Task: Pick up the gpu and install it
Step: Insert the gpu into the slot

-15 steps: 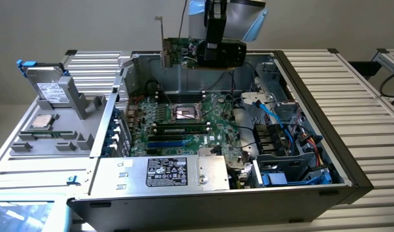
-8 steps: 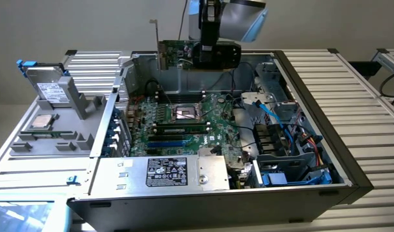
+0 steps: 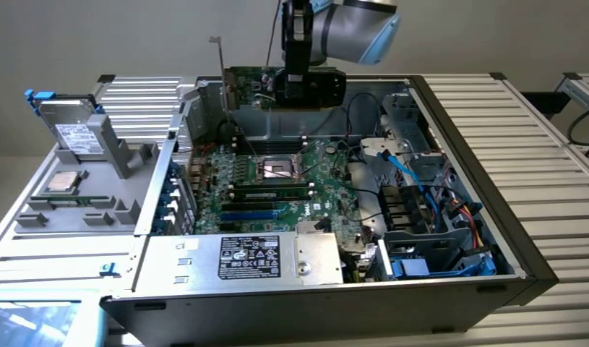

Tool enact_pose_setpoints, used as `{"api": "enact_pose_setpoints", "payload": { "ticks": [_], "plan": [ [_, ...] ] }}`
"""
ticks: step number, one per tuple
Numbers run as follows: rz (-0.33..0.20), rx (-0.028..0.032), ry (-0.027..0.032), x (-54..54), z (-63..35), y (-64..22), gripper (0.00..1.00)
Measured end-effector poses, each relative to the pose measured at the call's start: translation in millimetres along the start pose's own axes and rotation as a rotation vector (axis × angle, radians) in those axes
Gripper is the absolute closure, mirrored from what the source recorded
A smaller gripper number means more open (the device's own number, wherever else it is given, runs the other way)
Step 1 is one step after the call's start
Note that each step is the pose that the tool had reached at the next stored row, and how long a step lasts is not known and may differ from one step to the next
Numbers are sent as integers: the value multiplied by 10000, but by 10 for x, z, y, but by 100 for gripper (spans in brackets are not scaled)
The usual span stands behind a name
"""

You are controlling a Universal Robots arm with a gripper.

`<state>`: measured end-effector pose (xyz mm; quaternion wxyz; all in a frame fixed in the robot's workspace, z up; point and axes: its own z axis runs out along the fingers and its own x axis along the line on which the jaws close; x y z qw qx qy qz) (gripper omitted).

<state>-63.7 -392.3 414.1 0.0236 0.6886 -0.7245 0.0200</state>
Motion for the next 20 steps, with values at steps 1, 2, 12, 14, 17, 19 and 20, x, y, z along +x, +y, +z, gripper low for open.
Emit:
{"api": "enact_pose_setpoints", "payload": {
  "ticks": [1, 2, 12, 14, 17, 19, 20],
  "plan": [
    [-26, 3, -1, 1, 2, 27, 71],
    [-52, 4, -1, 3, 3, 54, 71],
    [-198, -53, -337, 6, 86, 205, 71],
    [-202, -75, -334, 4, 121, 206, 71],
    [-204, -83, -335, 0, 176, 208, 71],
    [-208, -85, -334, 1, 212, 210, 71],
    [-207, -85, -334, 1, 230, 213, 71]
  ]
}}
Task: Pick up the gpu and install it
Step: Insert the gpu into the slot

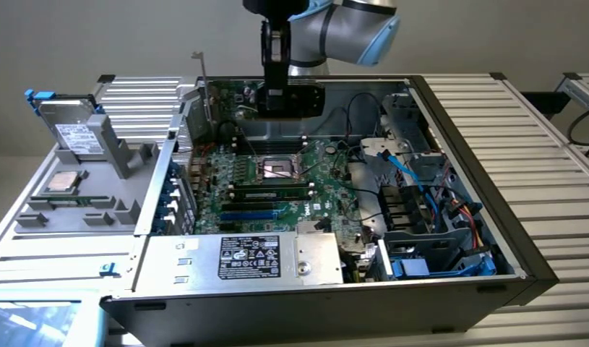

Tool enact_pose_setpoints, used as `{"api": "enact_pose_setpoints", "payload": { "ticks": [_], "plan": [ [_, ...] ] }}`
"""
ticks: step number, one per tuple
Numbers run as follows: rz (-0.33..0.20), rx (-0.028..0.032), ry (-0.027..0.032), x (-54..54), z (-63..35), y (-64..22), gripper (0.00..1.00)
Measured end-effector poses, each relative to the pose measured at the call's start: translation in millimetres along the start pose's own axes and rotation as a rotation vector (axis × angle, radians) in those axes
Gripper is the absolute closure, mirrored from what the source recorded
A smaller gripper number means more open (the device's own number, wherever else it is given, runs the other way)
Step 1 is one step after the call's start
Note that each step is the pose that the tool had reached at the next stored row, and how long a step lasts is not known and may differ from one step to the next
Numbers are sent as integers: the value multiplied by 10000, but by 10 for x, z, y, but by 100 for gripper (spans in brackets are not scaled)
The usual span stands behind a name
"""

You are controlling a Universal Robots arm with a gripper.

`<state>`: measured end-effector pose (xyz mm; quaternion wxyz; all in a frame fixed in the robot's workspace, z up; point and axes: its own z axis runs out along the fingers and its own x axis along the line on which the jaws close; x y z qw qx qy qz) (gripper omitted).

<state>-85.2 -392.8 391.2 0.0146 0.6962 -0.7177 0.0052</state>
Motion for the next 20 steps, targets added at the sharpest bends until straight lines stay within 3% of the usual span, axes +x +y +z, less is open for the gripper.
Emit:
{"api": "enact_pose_setpoints", "payload": {
  "ticks": [7, 20],
  "plan": [
    [0, 0, -1, 40, 130, 69, 71],
    [-1, -9, -11, 244, 373, 95, 71]
  ]
}}
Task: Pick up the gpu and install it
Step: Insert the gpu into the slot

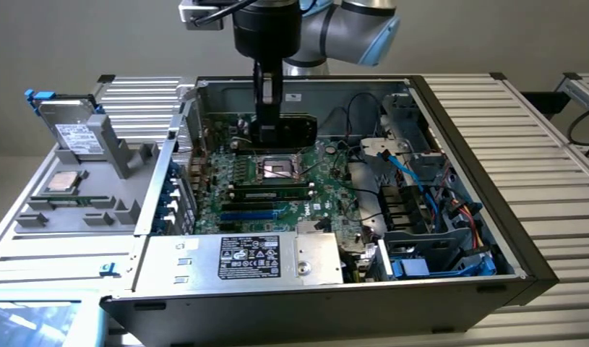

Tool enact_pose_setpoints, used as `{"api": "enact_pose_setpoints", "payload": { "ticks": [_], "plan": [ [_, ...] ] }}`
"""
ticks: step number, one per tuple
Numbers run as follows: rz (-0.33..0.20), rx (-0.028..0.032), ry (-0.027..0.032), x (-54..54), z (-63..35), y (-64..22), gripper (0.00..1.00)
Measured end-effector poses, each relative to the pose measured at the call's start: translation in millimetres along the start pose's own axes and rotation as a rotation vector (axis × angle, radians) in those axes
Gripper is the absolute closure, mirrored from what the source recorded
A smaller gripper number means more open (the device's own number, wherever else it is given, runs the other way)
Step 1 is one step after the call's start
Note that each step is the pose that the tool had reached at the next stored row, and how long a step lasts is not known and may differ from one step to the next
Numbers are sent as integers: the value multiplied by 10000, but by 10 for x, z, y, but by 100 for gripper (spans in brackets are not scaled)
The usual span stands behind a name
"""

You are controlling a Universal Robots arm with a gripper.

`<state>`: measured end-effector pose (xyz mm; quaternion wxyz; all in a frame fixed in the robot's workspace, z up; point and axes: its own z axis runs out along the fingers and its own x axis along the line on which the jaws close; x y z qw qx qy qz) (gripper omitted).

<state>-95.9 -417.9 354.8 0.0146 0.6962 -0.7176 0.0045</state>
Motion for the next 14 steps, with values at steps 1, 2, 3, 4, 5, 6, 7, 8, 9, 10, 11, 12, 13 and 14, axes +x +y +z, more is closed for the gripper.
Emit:
{"api": "enact_pose_setpoints", "payload": {
  "ticks": [1, 2, 3, 4, 5, 6, 7, 8, 9, 10, 11, 12, 13, 14],
  "plan": [
    [1, 0, 0, 10, 17, 6, 71],
    [2, -1, 2, 18, 36, 13, 71],
    [1, -2, 3, 22, 54, 18, 71],
    [-1, -1, 3, 26, 70, 21, 71],
    [-3, -1, 3, 31, 87, 23, 71],
    [-6, -2, 3, 36, 104, 27, 71],
    [-11, -4, 4, 38, 121, 35, 71],
    [-16, -4, 4, 41, 136, 43, 71],
    [-20, -3, 4, 44, 150, 51, 71],
    [-23, -3, 5, 47, 161, 60, 71],
    [-23, -3, 6, 49, 168, 64, 71],
    [-24, -3, 6, 51, 172, 65, 71],
    [-25, -4, 7, 53, 174, 65, 71],
    [-24, -6, 7, 53, 175, 65, 71]
  ]
}}
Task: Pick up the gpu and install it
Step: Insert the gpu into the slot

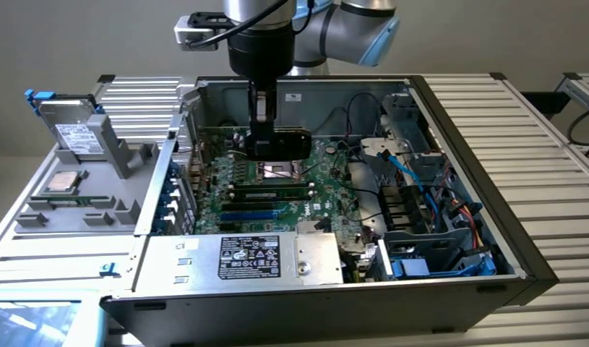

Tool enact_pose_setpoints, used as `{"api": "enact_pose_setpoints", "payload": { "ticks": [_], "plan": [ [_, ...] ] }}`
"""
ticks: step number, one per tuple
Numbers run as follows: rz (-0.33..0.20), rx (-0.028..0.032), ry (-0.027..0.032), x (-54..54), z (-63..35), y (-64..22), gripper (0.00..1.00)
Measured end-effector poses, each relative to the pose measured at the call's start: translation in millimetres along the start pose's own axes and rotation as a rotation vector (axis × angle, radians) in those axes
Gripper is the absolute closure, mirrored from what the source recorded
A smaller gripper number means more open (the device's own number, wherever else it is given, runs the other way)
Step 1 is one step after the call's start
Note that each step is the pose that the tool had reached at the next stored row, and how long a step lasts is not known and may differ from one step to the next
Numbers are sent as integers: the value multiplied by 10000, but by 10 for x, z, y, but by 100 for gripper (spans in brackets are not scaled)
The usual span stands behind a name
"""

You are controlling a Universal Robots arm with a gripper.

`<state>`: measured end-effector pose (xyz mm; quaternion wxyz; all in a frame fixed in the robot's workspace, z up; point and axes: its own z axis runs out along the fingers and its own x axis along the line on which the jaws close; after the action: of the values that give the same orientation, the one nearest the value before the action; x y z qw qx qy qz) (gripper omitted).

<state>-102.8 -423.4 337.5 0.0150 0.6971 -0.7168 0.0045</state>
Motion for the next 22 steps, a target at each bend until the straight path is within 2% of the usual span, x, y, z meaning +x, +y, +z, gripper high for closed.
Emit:
{"api": "enact_pose_setpoints", "payload": {
  "ticks": [10, 17, 22],
  "plan": [
    [2, 0, 1, 18, 22, 0, 71],
    [1, -1, 7, 39, 73, 13, 71],
    [1, -1, 7, 111, 124, 48, 71]
  ]
}}
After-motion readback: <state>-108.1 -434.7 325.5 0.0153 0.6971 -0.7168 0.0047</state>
